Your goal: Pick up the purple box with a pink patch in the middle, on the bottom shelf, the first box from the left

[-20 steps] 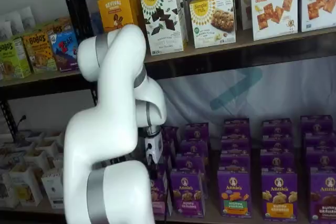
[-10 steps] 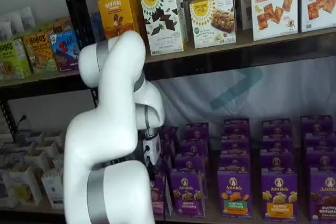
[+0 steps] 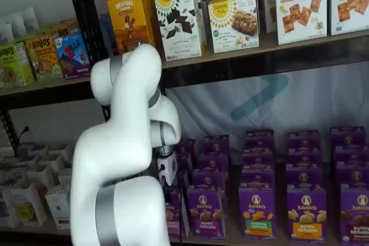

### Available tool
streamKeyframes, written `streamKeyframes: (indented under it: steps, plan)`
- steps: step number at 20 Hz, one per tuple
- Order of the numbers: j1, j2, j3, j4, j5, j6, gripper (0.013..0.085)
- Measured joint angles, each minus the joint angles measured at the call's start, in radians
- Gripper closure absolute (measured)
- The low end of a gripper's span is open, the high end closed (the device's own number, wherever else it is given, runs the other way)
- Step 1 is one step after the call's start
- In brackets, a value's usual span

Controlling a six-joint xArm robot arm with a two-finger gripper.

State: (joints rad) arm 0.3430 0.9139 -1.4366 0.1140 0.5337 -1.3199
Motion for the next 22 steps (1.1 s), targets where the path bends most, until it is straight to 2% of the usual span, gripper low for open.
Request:
streamKeyframes:
  steps: [8, 15, 22]
  plan:
    - [0.001, 0.071, -0.059, -0.024, 0.006, 0.021, 0.013]
    - [0.003, 0.112, -0.083, 0.009, -0.021, -0.008, 0.013]
    - [0.004, 0.137, -0.114, 0.015, -0.008, -0.011, 0.013]
